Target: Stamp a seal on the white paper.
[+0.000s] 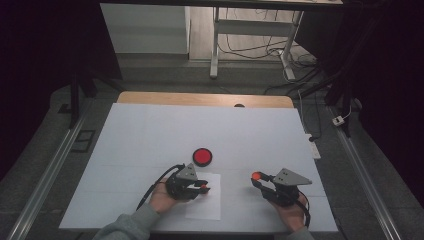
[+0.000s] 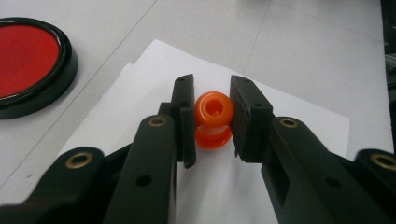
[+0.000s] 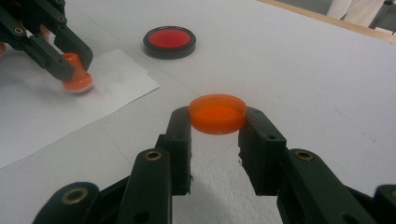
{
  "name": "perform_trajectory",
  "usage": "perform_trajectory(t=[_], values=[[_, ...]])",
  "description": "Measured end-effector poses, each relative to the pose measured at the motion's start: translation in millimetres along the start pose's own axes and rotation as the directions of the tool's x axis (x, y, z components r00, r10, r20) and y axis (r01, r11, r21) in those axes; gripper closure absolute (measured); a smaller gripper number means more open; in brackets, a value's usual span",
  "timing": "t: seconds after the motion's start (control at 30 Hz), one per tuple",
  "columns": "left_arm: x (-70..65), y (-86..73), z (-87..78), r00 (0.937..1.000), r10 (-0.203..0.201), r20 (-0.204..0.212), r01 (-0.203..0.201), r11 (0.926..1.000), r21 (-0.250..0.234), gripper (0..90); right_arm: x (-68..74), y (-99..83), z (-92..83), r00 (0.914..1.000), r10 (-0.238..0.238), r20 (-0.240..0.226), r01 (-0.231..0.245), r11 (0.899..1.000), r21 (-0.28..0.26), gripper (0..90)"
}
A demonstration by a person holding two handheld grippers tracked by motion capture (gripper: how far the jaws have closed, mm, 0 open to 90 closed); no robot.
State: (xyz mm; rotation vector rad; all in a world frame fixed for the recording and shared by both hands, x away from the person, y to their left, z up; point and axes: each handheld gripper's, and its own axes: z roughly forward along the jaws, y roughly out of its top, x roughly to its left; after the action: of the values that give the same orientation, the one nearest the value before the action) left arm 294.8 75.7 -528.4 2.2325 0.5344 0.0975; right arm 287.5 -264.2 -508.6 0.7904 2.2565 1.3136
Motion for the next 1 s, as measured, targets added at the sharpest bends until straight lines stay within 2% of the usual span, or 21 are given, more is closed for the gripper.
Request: perform_trajectory(t=[0.3,0.33,0.73,1.0], values=[[-1.8,-0.8,1.8,0.9999,0.009,-0.010,-0.009,0.9999,0.005,72.0,-0.1,0.0,-0.2,1.0000,0.000,0.001,0.000,1.000,0.000,64.4],[-2.2,-1.2,1.5,0.9997,0.021,-0.013,-0.021,0.9997,0.008,72.1,0.0,0.1,-0.3,1.0000,0.000,0.001,0.000,1.000,0.000,64.5],[-10.1,-1.8,2.2,0.9965,0.060,-0.058,-0.059,0.9980,0.021,72.9,0.6,0.2,-0.2,1.0000,-0.002,0.010,0.002,1.000,0.001,64.5],[-12.1,-2.8,2.5,0.9946,0.074,-0.073,-0.072,0.9971,0.022,73.0,-0.3,0.0,-0.6,1.0000,-0.001,0.005,0.001,1.000,0.001,64.5]])
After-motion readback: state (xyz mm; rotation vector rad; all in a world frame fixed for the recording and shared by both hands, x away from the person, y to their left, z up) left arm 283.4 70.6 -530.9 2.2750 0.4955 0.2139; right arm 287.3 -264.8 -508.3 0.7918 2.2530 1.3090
